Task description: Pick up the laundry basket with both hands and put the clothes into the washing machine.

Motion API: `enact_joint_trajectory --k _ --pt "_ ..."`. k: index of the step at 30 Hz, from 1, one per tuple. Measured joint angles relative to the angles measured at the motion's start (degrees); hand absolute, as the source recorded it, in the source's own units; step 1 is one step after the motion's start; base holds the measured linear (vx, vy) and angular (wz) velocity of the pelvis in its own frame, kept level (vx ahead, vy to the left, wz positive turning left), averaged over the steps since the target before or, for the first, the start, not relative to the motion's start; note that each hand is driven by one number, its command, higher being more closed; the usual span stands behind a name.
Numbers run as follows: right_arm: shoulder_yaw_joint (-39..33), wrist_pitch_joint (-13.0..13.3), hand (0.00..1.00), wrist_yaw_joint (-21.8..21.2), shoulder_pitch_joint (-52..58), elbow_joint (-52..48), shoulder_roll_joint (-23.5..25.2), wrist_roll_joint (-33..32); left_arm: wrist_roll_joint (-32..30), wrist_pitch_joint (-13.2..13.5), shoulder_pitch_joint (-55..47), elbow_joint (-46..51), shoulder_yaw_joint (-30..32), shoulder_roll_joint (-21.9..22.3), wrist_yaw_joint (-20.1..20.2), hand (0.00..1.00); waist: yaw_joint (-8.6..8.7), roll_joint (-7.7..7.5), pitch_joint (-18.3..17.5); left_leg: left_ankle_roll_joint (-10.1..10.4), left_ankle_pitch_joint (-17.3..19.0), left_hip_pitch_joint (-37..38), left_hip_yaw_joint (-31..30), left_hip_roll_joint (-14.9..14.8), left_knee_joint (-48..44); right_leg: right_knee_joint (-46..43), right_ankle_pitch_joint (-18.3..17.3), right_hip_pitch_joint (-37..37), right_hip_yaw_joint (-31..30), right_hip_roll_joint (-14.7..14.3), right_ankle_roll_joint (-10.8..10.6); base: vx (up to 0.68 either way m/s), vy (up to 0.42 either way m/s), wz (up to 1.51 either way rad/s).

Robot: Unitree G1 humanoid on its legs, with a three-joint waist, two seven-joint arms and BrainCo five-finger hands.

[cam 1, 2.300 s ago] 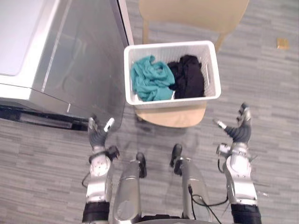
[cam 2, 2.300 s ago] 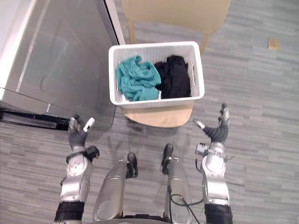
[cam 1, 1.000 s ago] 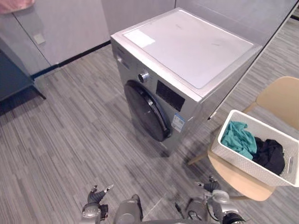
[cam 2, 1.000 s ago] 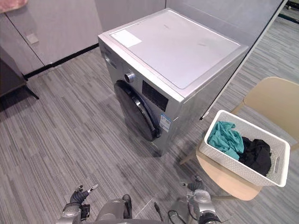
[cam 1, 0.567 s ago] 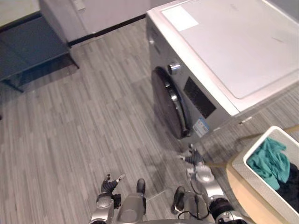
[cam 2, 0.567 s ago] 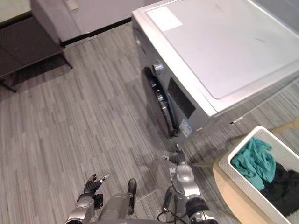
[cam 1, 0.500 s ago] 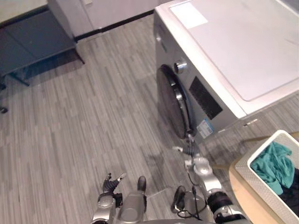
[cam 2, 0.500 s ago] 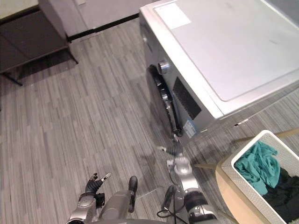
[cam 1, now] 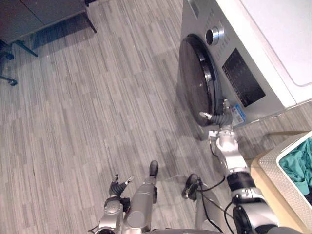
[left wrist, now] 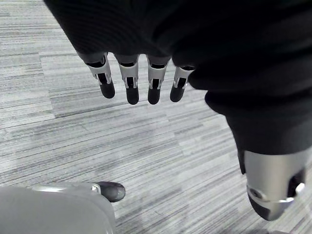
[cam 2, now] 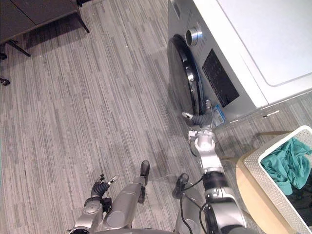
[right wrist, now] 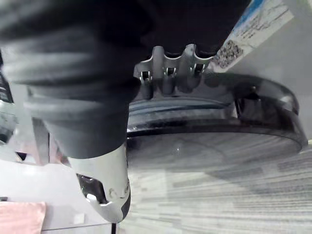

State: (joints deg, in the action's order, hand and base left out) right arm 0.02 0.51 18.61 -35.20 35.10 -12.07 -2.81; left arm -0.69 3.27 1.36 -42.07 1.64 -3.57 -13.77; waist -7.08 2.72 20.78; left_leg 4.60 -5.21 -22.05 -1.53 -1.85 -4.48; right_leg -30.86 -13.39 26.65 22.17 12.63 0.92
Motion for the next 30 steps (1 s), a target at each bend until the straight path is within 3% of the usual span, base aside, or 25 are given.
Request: enact_joint_trajectory --k 4,11,13,14,15,16,18,19,21,23,27,30 --pt "2.5 -1.0 0.0 -1.7 -7.9 5.1 -1.1 -6.7 1.3 0.4 4.4 0.0 -1.8 -0.4 0.1 0.0 -0.2 1.02 0.8 0.4 -1.5 -3.1 -2.0 -0.2 0.6 -0.3 0.5 2.8 0.8 -0.5 0.3 -0.05 -0.094 0.08" --pt "3.2 -0.9 0.0 2.1 -11.3 5.1 3.8 -15.3 2.5 1.0 9.0 0.1 -4.7 -1.1 1.1 0.0 -0.7 1.46 1.0 2.3 -2.6 -6.7 -7.9 -0.5 0.6 -1.0 -0.5 3.6 6.2 -0.8 1.0 -0.05 -0.082 0.29" --pt "3.3 -0.9 0.0 2.8 -12.7 5.1 6.3 -17.5 2.9 1.0 9.3 1.0 -6.2 -0.9 1.3 0.0 -2.05 1.93 1.2 3.1 -2.6 -7.6 -9.9 -0.9 1.2 -1.0 -1.2 3.6 8.3 -1.1 0.7 -0.13 -0.114 0.43" --pt "3.4 -0.8 0.0 2.8 -15.0 5.1 7.2 -18.5 2.9 1.1 10.0 1.1 -7.0 -0.1 1.3 0.0 -3.75 3.06 1.2 4.6 -1.6 -8.0 -11.8 -1.2 2.8 -0.2 -1.3 3.6 10.1 -1.6 0.5 -0.16 -0.103 0.64" --pt "4.0 -0.8 0.0 2.3 -19.8 5.2 7.4 -19.6 2.9 1.1 11.2 1.0 -8.0 0.8 1.4 0.0 -5.31 4.25 1.3 7.7 1.5 -9.2 -12.8 -1.6 4.5 2.4 -0.4 3.6 12.6 -1.4 1.7 -0.16 -0.087 0.82" --pt "4.3 -0.6 0.0 1.9 -23.7 5.2 7.4 -19.9 2.9 1.1 11.9 1.1 -8.4 1.3 1.5 0.0 -6.13 4.66 1.6 6.3 0.8 -10.4 -12.9 -0.9 3.3 3.2 0.0 4.1 13.6 -0.9 1.9 -0.16 -0.075 0.92" --pt "5.1 1.4 0.0 2.2 -35.3 6.8 7.0 -22.0 2.9 1.1 13.0 1.2 -8.8 3.1 1.7 0.0 -10.58 7.64 2.9 3.1 -2.2 -9.3 -12.5 -0.5 -0.4 0.1 -1.3 4.9 16.3 0.6 2.7 -0.07 -0.051 0.74" --pt "6.1 2.5 0.0 1.9 -37.5 6.2 7.0 -22.4 2.9 1.0 13.1 1.0 -8.8 2.9 2.0 0.0 -10.48 7.72 3.3 3.9 -3.2 -9.5 -12.8 -0.6 0.3 -1.9 -2.1 5.4 16.9 1.7 3.0 0.01 -0.116 0.93" --pt "9.2 5.4 0.0 0.7 -46.7 6.1 7.7 -23.9 3.0 1.2 13.9 1.2 -8.8 2.8 2.6 0.0 -11.85 7.72 3.4 4.6 -4.2 -11.5 -16.2 0.1 0.5 -4.8 -3.0 6.7 17.1 2.5 3.3 0.01 -0.169 0.97" --pt "10.6 6.3 0.0 -0.1 -49.7 6.1 8.0 -24.7 3.0 1.2 13.4 1.0 -8.8 3.3 2.6 0.0 -12.85 7.6 3.4 4.7 -4.2 -11.5 -17.1 0.4 0.6 -5.8 -3.4 6.7 16.0 2.5 3.2 0.01 -0.086 0.47" --pt "11.3 6.9 0.0 -0.1 -49.4 6.0 8.7 -26.9 2.9 1.1 13.8 1.0 -8.9 3.0 2.6 0.0 -12.34 6.98 3.7 4.6 -4.2 -10.7 -15.8 0.9 0.7 -6.1 -3.9 7.1 12.3 2.5 2.4 0.0 -0.034 -0.03" --pt "12.3 6.9 0.0 -0.2 -41.8 -1.2 6.2 -26.7 3.0 1.1 16.1 1.0 -9.9 1.7 2.3 0.0 -10.24 5.46 4.7 4.6 -4.2 -9.7 -12.6 -0.4 0.7 -3.6 -1.7 7.7 8.4 0.3 2.8 -0.06 -0.014 -0.67"
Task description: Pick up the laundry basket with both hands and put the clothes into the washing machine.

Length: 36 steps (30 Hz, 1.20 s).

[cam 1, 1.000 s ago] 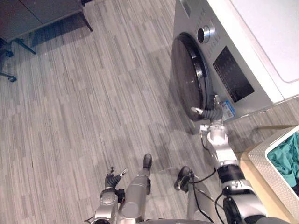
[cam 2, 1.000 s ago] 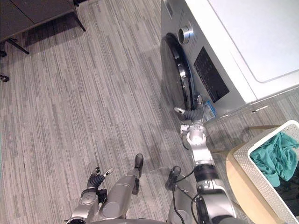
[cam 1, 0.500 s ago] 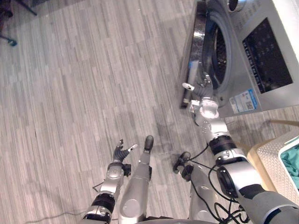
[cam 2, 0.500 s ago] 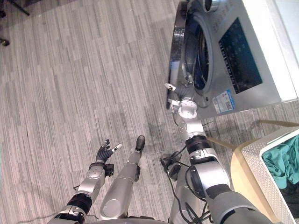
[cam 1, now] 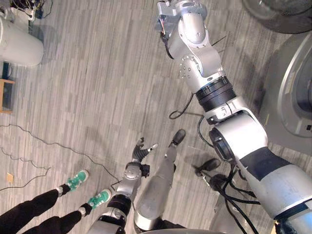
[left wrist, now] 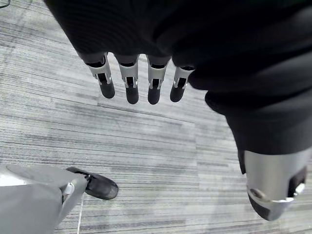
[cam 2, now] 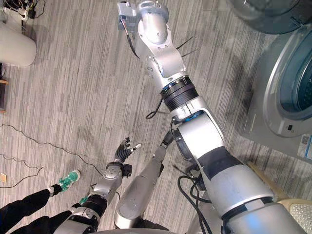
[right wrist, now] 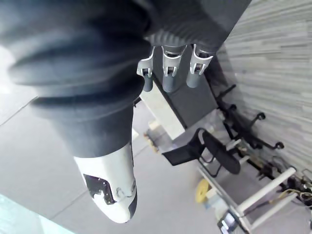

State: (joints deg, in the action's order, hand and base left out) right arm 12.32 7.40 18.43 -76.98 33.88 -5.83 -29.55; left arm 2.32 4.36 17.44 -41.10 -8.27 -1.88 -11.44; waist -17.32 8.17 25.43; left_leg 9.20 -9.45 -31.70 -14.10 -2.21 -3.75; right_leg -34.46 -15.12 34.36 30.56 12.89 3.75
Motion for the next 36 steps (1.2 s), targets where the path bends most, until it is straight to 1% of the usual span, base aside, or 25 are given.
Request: enact_joint_trajectory --k 1,2,3,5,6,7,8,9,10,11,12,13,14,15,18,19,21,22,23,25,26,29,32,34,36 --pt "1.5 -0.2 0.0 0.0 4.4 -3.2 -1.1 2.0 0.4 0.0 0.7 0.0 -0.1 -1.3 -0.3 0.0 1.38 -1.23 0.7 0.0 0.0 1.0 1.9 -0.9 0.5 1.8 1.5 0.0 -2.2 -1.4 -0.1 -0.08 -0.004 -1.03" --pt "2.7 -0.3 0.0 -0.1 6.4 -4.7 -2.0 3.2 0.5 0.0 1.4 0.1 -0.2 -2.0 -0.4 0.0 2.36 -1.85 1.1 -0.3 -0.2 1.6 2.9 -1.3 1.1 2.6 2.2 0.1 -3.2 -2.1 0.0 -0.1 -0.001 -0.96" --pt "4.6 -0.6 0.0 -0.3 9.6 -7.0 -3.6 4.6 0.5 -0.1 2.4 0.1 -0.2 -2.8 -0.7 0.0 4.18 -2.33 1.4 -0.5 -0.3 2.0 4.0 -1.8 1.6 3.9 3.2 0.1 -4.4 -2.9 -0.1 -0.08 0.01 -0.8" --pt "6.9 -1.6 0.0 -2.1 19.2 -12.6 -8.6 11.2 0.5 -0.1 6.3 0.2 -0.2 -5.4 -1.7 0.0 8.23 -3.75 2.2 -0.8 -0.3 2.5 6.9 -2.7 1.9 7.1 6.0 0.5 -7.4 -4.9 -0.6 -0.1 0.039 -0.86" --pt "7.1 -1.7 0.0 -2.7 21.4 -13.5 -9.5 12.7 0.5 -0.1 7.7 0.2 -0.2 -6.3 -2.2 0.0 9.19 -4.2 2.4 -0.8 -0.2 2.5 7.6 -2.9 1.8 7.9 6.8 0.7 -8.2 -5.3 -0.4 -0.09 0.049 -0.87" --pt "7.3 -1.9 0.0 -3.8 25.9 -15.7 -11.2 16.0 0.5 -0.2 10.4 0.0 -0.2 -8.4 -2.8 0.0 10.74 -4.92 2.5 -1.1 0.0 2.5 9.3 -3.3 1.9 9.1 8.4 1.2 -9.8 -6.2 -0.3 -0.05 0.036 -0.8" --pt "7.3 -2.2 0.0 -4.6 29.4 -17.4 -12.3 18.3 0.4 -0.4 12.5 -0.1 -0.2 -10.1 -3.2 0.0 11.7 -5.51 2.7 -1.5 0.2 2.6 10.6 -3.6 1.8 9.9 9.2 1.5 -11.2 -6.8 -0.6 -0.06 0.037 -0.97" --pt "7.3 -2.3 0.0 -5.9 33.2 -18.7 -13.1 20.6 0.4 -0.4 15.9 -0.6 -0.1 -13.0 -3.9 0.0 12.7 -6.43 2.9 -1.7 0.3 2.9 12.7 -3.8 1.8 11.1 10.6 1.9 -13.1 -7.8 -0.4 -0.03 0.023 -0.78" --pt "7.3 -2.3 0.0 -6.5 34.9 -19.5 -13.4 21.6 0.4 -0.4 17.7 -1.4 -0.2 -14.5 -3.9 0.0 13.32 -6.81 2.9 -1.9 0.4 2.9 13.3 -4.0 1.8 11.7 11.3 2.0 -13.7 -8.2 -0.3 -0.04 0.019 -0.78" --pt "6.8 -2.3 0.0 -7.7 38.3 -20.9 -13.9 22.9 0.3 -0.6 22.0 -3.4 -0.2 -17.9 -4.0 0.0 14.73 -7.48 3.1 -2.0 0.5 2.9 14.7 -4.3 1.8 12.9 12.3 2.3 -15.0 -9.0 -0.5 -0.05 0.002 -0.72" --pt "6.4 -2.3 0.0 -8.8 41.3 -22.2 -14.0 23.5 0.2 -0.7 26.1 -5.6 -0.3 -21.8 -4.1 0.0 15.68 -8.63 3.1 -2.2 0.6 2.9 16.3 -4.7 1.8 13.8 13.3 2.9 -16.5 -9.7 -0.4 -0.06 -0.003 -0.72" --pt "5.9 -2.3 0.0 -9.5 42.5 -22.6 -14.0 23.6 -0.2 -0.8 28.0 -6.9 -0.4 -23.8 -4.1 0.0 16.18 -9.23 3.0 -2.3 0.7 2.8 17.0 -4.9 1.8 14.4 13.7 3.1 -17.1 -10.0 -0.4 -0.05 -0.021 -0.65" --pt "4.5 -2.2 0.0 -10.5 45.6 -24.5 -14.0 23.6 -0.7 -1.0 32.3 -9.4 -0.4 -27.2 -4.2 0.0 17.48 -9.64 3.0 -2.4 0.8 2.2 17.9 -5.2 1.8 15.9 14.7 3.5 -18.0 -10.8 -0.8 -0.04 -0.014 -0.56" --pt "2.5 -2.0 0.0 -11.2 48.8 -26.6 -13.9 23.5 -0.8 -1.4 35.8 -10.8 -0.4 -30.0 -4.5 0.0 18.18 -10.05 3.0 -2.6 0.9 1.7 19.1 -5.5 1.8 17.4 15.8 4.0 -19.1 -11.3 -1.0 -0.04 -0.007 -0.51" --pt "-0.7 -1.0 0.0 -11.3 55.1 -31.1 -13.6 23.4 -0.9 -1.6 41.2 -11.8 0.0 -34.0 -5.7 0.0 18.9 -11.03 3.0 -3.1 1.3 0.2 21.7 -6.1 1.6 21.0 18.6 4.9 -21.3 -12.5 -1.2 0.01 0.015 -0.53" --pt "-2.4 -0.6 0.0 -11.2 58.6 -33.7 -13.4 23.3 -1.8 -1.7 41.5 -9.9 -1.0 -33.0 -5.5 0.0 18.89 -11.05 3.0 -3.4 1.5 -0.6 22.9 -6.6 1.2 23.0 19.9 5.0 -22.2 -12.9 -1.5 0.04 0.022 -0.42" --pt "-3.6 0.2 0.0 -11.3 62.3 -37.2 -11.9 23.3 -2.6 -2.7 42.0 -10.1 0.3 -32.0 -6.4 0.0 19.99 -11.73 3.0 -3.9 2.3 -2.5 24.4 -7.2 -0.6 25.2 21.5 5.5 -22.9 -13.3 -1.7 0.05 0.029 -0.34" --pt "-4.8 1.1 0.0 -11.1 65.1 -40.7 -10.8 23.3 -3.0 -3.4 43.3 -10.0 2.4 -32.1 -6.7 0.0 20.01 -12.48 3.1 -3.8 3.2 -4.3 25.2 -7.7 -2.3 26.3 22.5 6.4 -23.5 -13.7 -1.7 0.04 0.026 -0.28" --pt "-5.8 1.4 0.0 -11.0 67.5 -43.4 -10.1 23.3 -3.1 -4.2 44.5 -10.0 4.9 -32.4 -8.0 0.0 20.0 -12.81 3.2 -3.8 4.1 -5.9 25.4 -8.2 -4.2 27.3 23.5 6.9 -23.8 -14.1 -1.2 0.03 0.012 -0.27" --pt "-6.8 1.4 0.0 -11.0 70.1 -45.2 -10.0 23.3 -3.1 -5.1 44.6 -9.9 8.8 -32.8 -9.0 0.0 19.5 -13.05 3.3 -3.8 6.0 -7.3 26.1 -9.2 -7.4 27.8 24.2 6.9 -24.5 -14.7 -1.5 0.03 0.004 -0.24" --pt "-7.0 1.4 0.0 -10.9 70.4 -45.4 -10.0 23.2 -3.1 -5.2 44.6 -9.9 9.1 -32.9 -9.0 0.0 19.39 -13.06 3.3 -3.8 6.2 -7.4 26.2 -9.3 -7.9 27.8 24.2 6.9 -24.5 -14.8 -1.5 0.03 0.001 -0.24" --pt "-8.4 1.9 0.0 -10.9 72.6 -48.2 -9.3 23.0 -3.1 -5.8 44.4 -8.6 13.1 -33.3 -10.1 0.0 19.49 -13.06 3.3 -4.0 8.0 -8.7 26.7 -10.2 -11.1 27.7 24.2 6.9 -24.7 -15.1 -1.5 0.04 0.004 -0.09" --pt "-8.5 2.5 0.0 -10.9 74.1 -49.1 -8.7 23.0 -3.3 -6.0 42.7 -5.9 14.2 -33.1 -10.3 0.0 19.41 -13.06 3.2 -4.2 8.3 -8.7 26.7 -10.1 -11.6 27.5 24.2 6.7 -24.7 -14.9 -1.6 0.06 0.014 0.0" --pt "-8.5 2.4 0.0 -10.8 74.4 -49.1 -7.1 23.0 -3.4 -6.0 39.7 -2.5 15.3 -31.8 -10.4 0.0 19.28 -13.05 3.2 -4.3 8.4 -7.9 26.7 -10.1 -11.8 27.5 24.1 5.6 -24.4 -14.8 -1.7 0.07 0.009 0.08" --pt "-8.5 2.3 0.0 -10.4 74.5 -49.1 -5.4 23.4 -3.2 -5.7 32.7 2.0 15.4 -27.5 -11.0 0.0 18.69 -13.0 3.2 -4.3 8.4 -4.3 26.9 -9.9 -11.8 26.6 23.3 2.4 -24.2 -14.6 -1.7 0.07 0.007 0.12"
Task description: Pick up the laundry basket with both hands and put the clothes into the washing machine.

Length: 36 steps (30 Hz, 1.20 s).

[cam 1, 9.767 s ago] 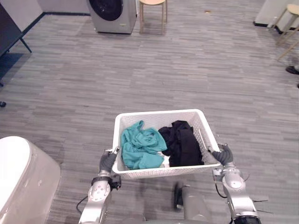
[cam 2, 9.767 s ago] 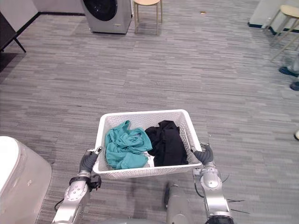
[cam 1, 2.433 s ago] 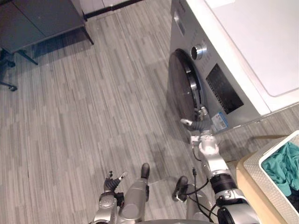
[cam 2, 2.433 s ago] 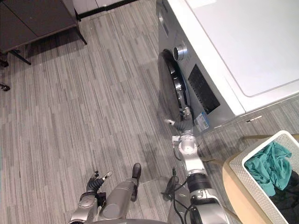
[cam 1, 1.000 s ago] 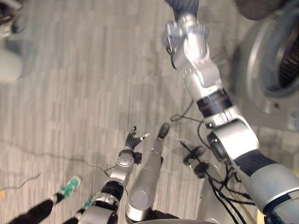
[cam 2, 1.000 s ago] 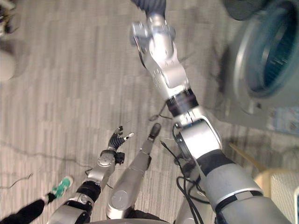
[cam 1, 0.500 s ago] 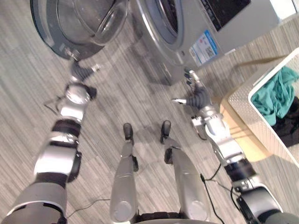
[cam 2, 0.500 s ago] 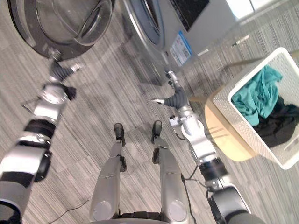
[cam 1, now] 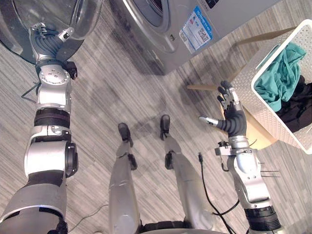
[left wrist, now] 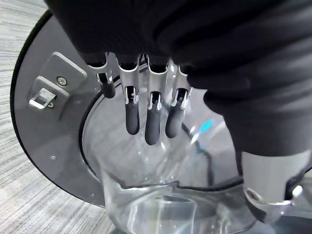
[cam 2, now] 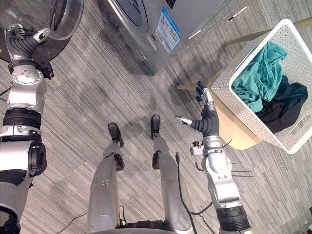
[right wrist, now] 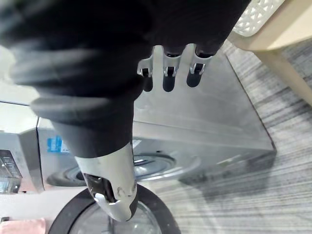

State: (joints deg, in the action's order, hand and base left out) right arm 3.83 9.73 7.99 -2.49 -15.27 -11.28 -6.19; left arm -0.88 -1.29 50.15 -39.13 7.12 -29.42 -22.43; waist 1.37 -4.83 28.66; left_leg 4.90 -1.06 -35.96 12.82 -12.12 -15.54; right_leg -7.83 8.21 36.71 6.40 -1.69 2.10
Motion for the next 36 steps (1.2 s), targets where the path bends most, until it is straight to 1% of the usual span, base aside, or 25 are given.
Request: enact_joint_trajectory --k 1,4,6,8,10,13,14,16,18,19,20,22,23,24,25,26,27,28,29,30,31,32,34,35,36 --pt "0.0 0.0 0.0 0.4 0.1 -0.2 0.1 0.2 0.2 0.1 -2.2 1.6 0.0 1.5 0.0 0.0 -0.11 0.03 0.0 -0.1 0.0 1.1 0.0 0.2 0.0 -1.0 -0.9 -0.7 0.1 0.3 0.1 0.06 0.011 0.16" --pt "-1.2 -0.2 0.0 2.1 0.9 -2.6 1.1 2.6 0.3 1.9 -16.2 11.1 -0.1 10.0 0.0 0.0 -0.68 0.13 -0.4 -0.7 1.1 7.4 0.7 1.2 0.8 -6.4 -5.4 -4.3 0.6 1.7 0.0 0.04 0.004 0.17" --pt "-2.6 -1.2 0.0 3.1 1.1 -2.7 1.7 4.9 0.3 2.3 -24.6 13.5 -0.3 15.0 0.1 0.0 -1.03 0.26 -2.1 -0.9 2.2 9.8 1.5 1.4 0.7 -8.4 -7.4 -5.4 0.5 2.2 -0.4 0.02 -0.005 0.0" --pt "-4.9 -2.2 0.0 4.2 3.4 -1.7 2.5 7.5 0.3 2.3 -35.2 14.0 -1.5 21.0 1.4 0.0 -2.12 1.5 -6.1 -1.1 3.4 12.4 2.5 1.8 1.4 -8.7 -8.7 -6.9 0.2 2.6 -0.4 0.06 0.014 -0.14" --pt "-6.5 -3.8 0.0 4.4 4.4 0.6 3.4 9.1 0.3 2.3 -42.2 13.5 -2.5 23.7 2.9 0.0 -2.27 2.53 -8.0 -1.2 3.6 16.4 4.3 2.2 2.6 -8.7 -8.9 -9.5 -1.2 2.7 -0.9 0.09 0.041 -0.36" --pt "-7.4 -5.1 0.0 4.4 4.8 6.1 4.1 11.3 0.2 2.4 -49.3 9.0 -2.6 24.6 5.3 0.0 -2.03 3.86 -11.3 -0.9 5.9 21.0 8.7 2.1 2.3 -7.8 -8.8 -11.2 -5.8 1.3 -1.5 0.07 0.047 -0.93" --pt "-7.9 -5.9 0.0 4.4 4.4 9.4 3.9 12.0 0.1 2.4 -51.7 6.7 -2.6 24.7 6.3 0.0 -2.03 4.4 -12.4 -1.1 7.1 22.7 11.7 1.6 2.4 -6.7 -9.3 -11.7 -4.2 1.6 -0.7 0.1 0.042 -1.43" --pt "-9.2 -6.6 0.0 4.5 3.2 14.1 3.9 13.3 -0.4 2.3 -54.0 3.8 -2.2 24.4 7.5 0.0 -1.63 4.74 -12.7 -1.0 8.6 25.1 16.1 0.3 2.3 -5.8 -9.3 -13.2 5.0 4.9 0.8 0.07 0.039 -1.36" --pt "-9.8 -7.7 0.0 4.4 2.3 19.3 3.9 13.6 -2.2 1.6 -55.4 -1.8 -0.9 23.9 9.0 0.0 -0.81 4.79 -12.7 0.7 11.1 29.2 21.9 -2.5 0.1 -5.7 -10.9 -17.0 19.4 8.0 3.2 0.11 0.028 -1.33" --pt "-9.8 -7.8 0.0 4.4 2.5 19.7 4.0 13.6 -2.2 1.6 -55.8 -3.3 -0.6 23.8 9.3 0.0 -0.86 4.75 -12.8 1.3 11.6 30.8 23.7 -3.3 -0.5 -5.7 -11.0 -18.1 21.4 8.1 3.2 0.18 -0.024 -1.58" --pt "-9.7 -7.8 0.0 4.3 2.6 20.0 4.1 13.6 -3.5 1.5 -56.5 -5.7 -0.5 23.4 10.3 0.0 -0.68 4.79 -12.9 2.0 12.9 33.9 26.6 -4.7 -1.8 -6.1 -10.6 -19.4 20.7 7.2 2.6 0.22 -0.082 -1.63" --pt "-9.6 -7.7 0.0 4.2 3.7 21.1 4.0 13.7 -5.7 1.4 -56.9 -8.3 -0.2 23.1 11.3 0.0 -0.54 4.86 -14.2 2.6 13.5 35.8 28.1 -7.4 -6.7 -6.6 -11.1 -19.6 16.0 4.8 2.4 0.21 -0.13 -1.53" --pt "-9.6 -7.7 0.0 4.0 4.4 21.5 3.7 13.7 -6.7 1.4 -56.9 -9.0 -0.2 23.1 11.5 0.0 -0.49 5.34 -14.6 2.1 13.4 35.6 27.1 -10.5 -13.9 -6.6 -11.2 -20.8 13.8 3.1 2.2 0.23 -0.157 -1.26" --pt "-9.5 -7.7 0.0 3.7 5.3 22.5 3.3 13.9 -7.6 1.5 -56.8 -9.8 -0.2 23.1 11.9 0.0 -0.45 5.91 -14.7 -3.1 11.6 34.3 24.4 -13.7 -22.7 -5.9 -11.7 -23.0 11.8 1.3 2.4 0.24 -0.148 -1.17" --pt "-9.5 -7.8 0.0 3.4 5.7 23.3 3.2 14.3 -7.8 1.5 -56.9 -10.1 -0.2 23.0 12.2 0.0 -0.47 5.93 -14.8 -6.3 9.5 33.4 22.2 -14.8 -26.9 -5.5 -11.9 -24.3 10.5 0.6 2.6 0.23 -0.083 -1.0" --pt "-9.5 -7.9 0.0 3.1 6.8 23.9 2.5 14.8 -7.8 1.6 -56.7 -10.2 -0.2 22.8 12.4 0.0 -0.39 6.07 -14.9 -7.4 8.1 30.1 15.8 -14.9 -33.6 -4.2 -12.2 -26.7 8.1 -0.1 3.2 0.24 -0.016 -0.92" --pt "-9.4 -7.9 0.0 3.1 6.8 24.4 1.6 14.9 -7.8 1.7 -56.2 -10.2 -0.5 22.9 12.4 0.0 -0.36 6.24 -15.0 -5.0 11.3 26.5 10.0 -12.6 -37.2 -3.1 -12.6 -28.0 5.7 -0.3 3.6 0.23 0.014 -0.9" --pt "-9.5 -7.9 0.0 3.1 6.7 24.7 1.2 14.9 -7.8 1.7 -55.9 -10.2 -0.6 22.9 12.4 0.0 -0.46 6.21 -15.0 -4.1 12.7 25.1 7.7 -11.2 -37.5 -2.6 -12.6 -28.7 4.7 -0.3 3.6 0.23 0.049 -0.87" --pt "-9.5 -7.9 0.0 3.0 6.6 25.8 0.5 15.4 -7.7 1.7 -55.6 -10.4 -1.4 22.8 12.3 0.0 -0.61 6.18 -15.0 -3.1 14.4 23.4 4.8 -8.3 -35.0 -1.7 -12.5 -30.1 2.8 -0.2 3.5 0.18 0.053 -0.62" --pt "-9.5 -8.0 0.0 3.0 6.6 26.1 0.3 15.4 -7.7 1.7 -55.6 -10.4 -1.9 22.7 12.3 0.0 -0.68 6.16 -14.9 -3.1 14.8 23.2 3.9 -7.5 -33.2 -1.5 -12.5 -30.6 2.2 -0.2 3.4 0.23 0.089 -0.76" --pt "-9.3 -8.1 0.0 3.0 6.2 27.3 -0.3 16.1 -7.7 1.8 -55.6 -10.4 -3.1 22.3 12.4 0.0 -0.71 6.23 -15.0 -2.8 15.2 22.5 0.5 -4.5 -25.4 -0.9 -12.1 -32.1 0.3 0.0 2.3 0.27 0.161 -0.77" --pt "-9.1 -8.3 0.0 3.0 4.7 29.2 -0.6 16.9 -7.7 1.7 -55.6 -10.4 -3.1 22.5 12.4 0.0 -0.76 6.26 -15.0 -2.1 14.7 22.7 -2.9 -1.5 -16.5 -0.9 -11.6 -32.3 -1.1 0.5 1.6 0.26 0.184 -0.9" --pt "-8.4 -8.6 0.0 3.1 2.1 32.4 -1.7 18.2 -7.6 1.7 -55.6 -10.5 -3.4 22.9 12.4 0.0 -0.94 6.8 -15.1 1.6 11.5 23.7 -8.4 1.8 -3.1 -0.8 -11.2 -32.3 -3.0 0.9 0.3 0.2 0.228 -0.85" --pt "-7.6 -8.9 0.0 3.0 1.5 33.0 -2.9 19.8 -7.6 1.7 -55.5 -11.1 -4.2 23.2 12.4 0.0 -1.68 7.69 -15.2 0.8 4.2 24.2 -9.3 2.3 0.2 -0.8 -11.7 -32.5 -3.8 0.8 -1.5 0.17 0.233 -0.72" --pt "-7.0 -9.1 0.0 2.9 1.7 33.0 -3.3 20.5 -7.6 1.8 -55.0 -11.4 -4.3 23.0 12.4 0.0 -1.93 7.33 -15.3 0.8 4.2 24.6 -8.6 3.2 0.2 -0.4 -11.3 -32.6 -4.3 1.9 -2.5 0.17 0.237 -0.43"
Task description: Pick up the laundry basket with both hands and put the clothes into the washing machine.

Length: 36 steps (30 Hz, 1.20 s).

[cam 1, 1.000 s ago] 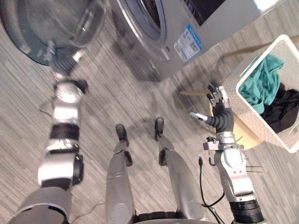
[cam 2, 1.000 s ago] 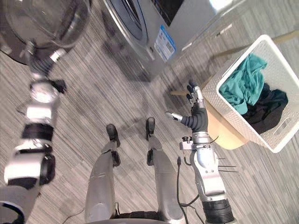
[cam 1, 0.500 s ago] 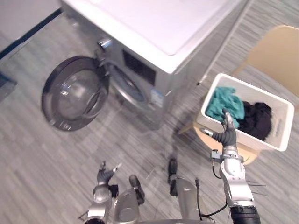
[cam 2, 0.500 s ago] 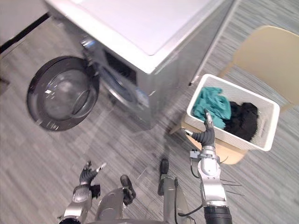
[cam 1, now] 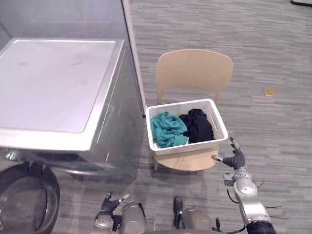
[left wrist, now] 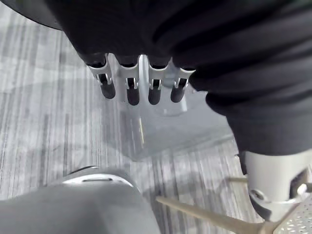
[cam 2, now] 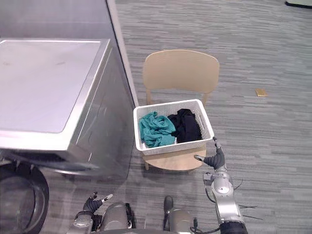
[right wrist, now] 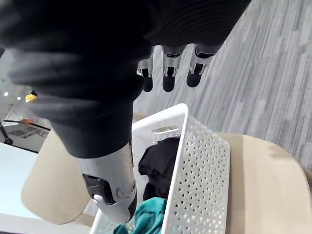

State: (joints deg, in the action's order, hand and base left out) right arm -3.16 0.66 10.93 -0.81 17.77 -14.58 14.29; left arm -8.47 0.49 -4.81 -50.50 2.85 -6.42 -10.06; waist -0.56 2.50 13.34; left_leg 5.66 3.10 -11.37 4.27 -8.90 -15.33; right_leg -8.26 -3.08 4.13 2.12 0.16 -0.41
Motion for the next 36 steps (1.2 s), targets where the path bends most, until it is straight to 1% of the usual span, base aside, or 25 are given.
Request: enact_joint_trajectory --k 1,2,4,6,7,8,9,10,11,12,13,15,17,18,20,21,23,24,25,27,31,34,36 --pt "0.4 0.0 0.0 -0.1 -0.1 0.0 -0.7 0.9 0.0 0.1 0.5 -0.2 -0.2 -0.1 0.0 0.0 0.0 -0.31 -0.1 -0.2 0.1 0.1 0.3 1.3 0.7 0.6 -0.2 -0.1 0.0 1.3 -1.1 0.14 0.23 0.04" --pt "1.4 0.0 0.0 -0.1 -0.8 0.2 -2.1 2.0 0.0 0.2 1.5 -0.7 -0.4 -0.1 0.0 0.0 -0.07 -0.38 -0.1 -1.0 0.0 -0.3 0.5 2.9 1.1 1.0 -0.4 0.1 0.1 3.0 -2.0 0.12 0.235 0.17" --pt "4.0 0.0 0.0 -1.1 -4.0 2.0 -3.8 3.5 0.0 0.2 1.5 -0.8 -0.5 -0.3 0.0 0.0 -0.24 -0.42 0.0 -1.3 0.1 -1.0 0.6 4.4 1.5 2.1 0.2 0.4 0.2 4.4 -3.2 0.07 0.209 0.16" --pt "7.9 0.1 0.0 -1.2 -10.2 5.0 -5.5 4.6 0.0 0.2 1.5 -1.3 -0.4 -1.2 0.0 0.0 -0.47 -0.54 0.5 -3.0 -0.6 -3.0 0.6 5.8 2.1 2.5 0.5 2.4 0.4 5.6 -4.3 0.03 0.161 0.1" --pt "9.0 0.2 0.0 -1.3 -12.6 6.1 -6.1 5.0 0.0 0.2 1.7 -1.3 -0.2 -1.4 0.0 0.0 -0.51 -0.58 1.0 -3.5 -0.9 -3.6 0.6 6.1 2.6 2.5 0.8 3.2 0.4 6.0 -4.6 -0.03 0.11 0.08" --pt "10.8 0.3 0.0 -1.3 -17.3 8.5 -7.4 5.7 0.0 0.2 2.6 -1.4 0.0 -1.7 0.0 0.0 -0.69 -0.47 2.4 -4.5 -1.7 -5.3 0.7 6.4 3.0 2.5 1.4 5.0 0.5 6.1 -4.9 -0.06 0.095 0.07" --pt "12.7 0.3 0.0 -1.3 -21.8 11.2 -9.2 6.1 0.1 0.2 3.7 -1.6 0.2 -1.9 -0.1 0.0 -1.76 -0.39 4.2 -4.8 -1.9 -6.6 0.6 6.7 3.5 2.5 1.9 6.4 0.5 6.2 -5.0 -0.07 0.083 0.07" --pt "13.4 0.3 0.0 -1.3 -23.8 12.5 -10.1 6.2 0.2 0.2 4.4 -1.7 0.2 -2.0 -0.2 0.0 -2.13 -0.34 5.1 -5.3 -2.4 -7.0 0.6 6.9 3.8 2.5 2.0 6.9 0.6 6.3 -5.1 -0.07 0.067 0.12" --pt "15.2 0.2 0.0 -1.3 -28.0 15.3 -11.4 6.7 0.8 0.4 5.1 -1.9 0.5 -2.0 -0.3 0.0 -2.59 -0.32 6.6 -5.5 -3.0 -8.0 0.4 7.3 4.6 2.5 2.4 8.0 0.9 6.8 -5.2 -0.07 0.071 0.13" --pt "16.7 0.1 0.0 -1.2 -31.5 17.5 -12.6 6.8 1.4 0.5 5.8 -1.9 1.1 -1.9 -0.4 0.0 -3.46 -0.3 7.5 -6.0 -3.8 -9.1 0.4 7.6 5.2 2.5 2.7 9.3 1.0 6.9 -5.4 -0.07 0.068 0.13" --pt "17.4 0.1 0.0 -1.2 -33.3 18.7 -13.3 6.8 1.8 0.6 6.1 -1.8 1.5 -1.9 -0.5 0.0 -3.68 -0.27 8.1 -5.9 -4.1 -9.6 0.2 7.8 5.4 2.5 2.9 9.9 1.0 7.0 -5.4 -0.04 0.062 0.13" --pt "20.0 0.1 0.0 -1.2 -40.7 22.9 -15.4 6.9 2.5 1.3 6.9 -1.8 2.4 -2.2 -1.4 0.0 -3.86 0.25 10.8 -6.5 -5.2 -11.3 -0.2 8.1 5.5 2.5 3.8 11.3 1.3 7.3 -5.2 -0.02 0.057 0.11" --pt "21.5 0.1 0.0 -1.1 -45.0 26.2 -16.9 6.9 3.5 1.6 7.8 -1.8 2.4 -2.7 -1.6 0.0 -4.29 0.44 11.7 -6.7 -6.0 -13.0 -1.1 8.7 5.9 2.5 3.9 12.9 2.0 7.8 -5.3 -0.01 0.051 0.17" --pt "22.5 0.1 0.0 -1.1 -47.0 28.4 -18.3 6.9 4.0 2.0 8.8 -1.9 2.3 -2.7 -1.7 0.0 -4.74 0.78 11.9 -6.6 -6.9 -14.0 -1.8 9.1 7.0 2.4 3.9 14.0 2.7 7.9 -5.3 0.0 0.033 0.28" --pt "23.9 -0.1 0.0 -1.1 -49.6 31.5 -19.5 6.9 4.5 2.7 10.3 -1.9 2.3 -2.9 -2.4 0.0 -5.26 0.86 11.9 -6.6 -8.3 -16.0 -2.8 9.4 8.5 2.2 3.9 16.2 3.5 8.0 -5.2 0.0 0.01 0.27" --pt "24.2 -0.2 0.0 -1.0 -50.1 32.1 -19.7 6.9 4.5 2.7 10.9 -1.9 2.3 -2.9 -2.6 0.0 -5.47 0.99 12.0 -6.6 -8.8 -16.6 -3.1 9.5 9.1 2.2 3.9 16.8 4.1 8.1 -5.2 0.0 -0.006 0.3" --pt "25.8 -1.1 0.0 -1.0 -52.0 34.4 -19.7 7.3 5.7 2.8 13.3 -1.8 2.2 -2.5 -2.6 0.0 -6.64 1.31 12.1 -6.4 -10.5 -18.5 -4.3 9.5 10.9 1.1 3.9 19.5 5.3 8.1 -5.2 0.0 -0.021 0.24" --pt "26.3 -1.2 1.0 -1.0 -52.4 35.0 -19.7 7.3 5.8 2.8 13.7 -1.8 2.2 -2.3 -2.6 0.0 -6.83 1.53 12.3 -6.4 -10.8 -18.9 -4.7 9.5 11.1 0.8 3.7 20.1 5.6 8.1 -5.0 -0.01 -0.024 0.21" --pt "27.0 -1.2 1.0 -1.0 -53.2 35.1 -19.6 7.3 6.4 3.1 14.3 -1.0 2.3 -1.8 -2.7 0.0 -7.11 1.99 12.5 -6.2 -11.2 -19.8 -5.3 9.5 11.4 -0.2 3.5 21.3 6.0 8.1 -4.7 -0.02 -0.023 0.15" --pt "27.7 -1.2 1.0 -0.9 -54.3 34.8 -19.6 7.3 6.8 3.3 15.2 0.3 2.3 -1.3 -2.8 0.0 -7.89 2.24 12.7 -6.0 -11.5 -21.2 -5.6 9.4 11.5 -2.0 2.8 23.3 6.7 8.1 -4.0 -0.02 -0.025 0.1" --pt "27.8 -1.8 1.0 -0.1 -55.1 33.6 -19.5 6.3 7.1 3.7 15.2 2.3 2.4 -0.6 -2.8 0.0 -7.91 2.21 12.7 -5.8 -11.6 -21.7 -5.8 9.1 11.4 -4.6 1.5 24.5 7.5 8.3 -3.4 -0.01 -0.037 0.09" --pt "27.8 -2.1 1.0 0.4 -55.1 30.0 -19.1 5.3 8.0 3.7 15.1 3.5 2.7 -0.4 -2.8 0.0 -7.69 2.18 12.7 -5.5 -11.8 -21.6 -5.6 8.7 11.5 -5.9 0.9 25.1 7.6 8.2 -3.3 -0.01 -0.051 -0.03" --pt "27.8 -2.2 1.0 0.4 -54.2 27.3 -18.2 4.5 8.0 3.7 15.1 3.9 4.0 0.1 -2.8 0.0 -7.38 2.09 12.7 -5.5 -11.8 -20.7 -5.3 8.2 11.5 -6.7 0.8 24.8 7.5 7.9 -3.3 -0.02 -0.047 -0.07"
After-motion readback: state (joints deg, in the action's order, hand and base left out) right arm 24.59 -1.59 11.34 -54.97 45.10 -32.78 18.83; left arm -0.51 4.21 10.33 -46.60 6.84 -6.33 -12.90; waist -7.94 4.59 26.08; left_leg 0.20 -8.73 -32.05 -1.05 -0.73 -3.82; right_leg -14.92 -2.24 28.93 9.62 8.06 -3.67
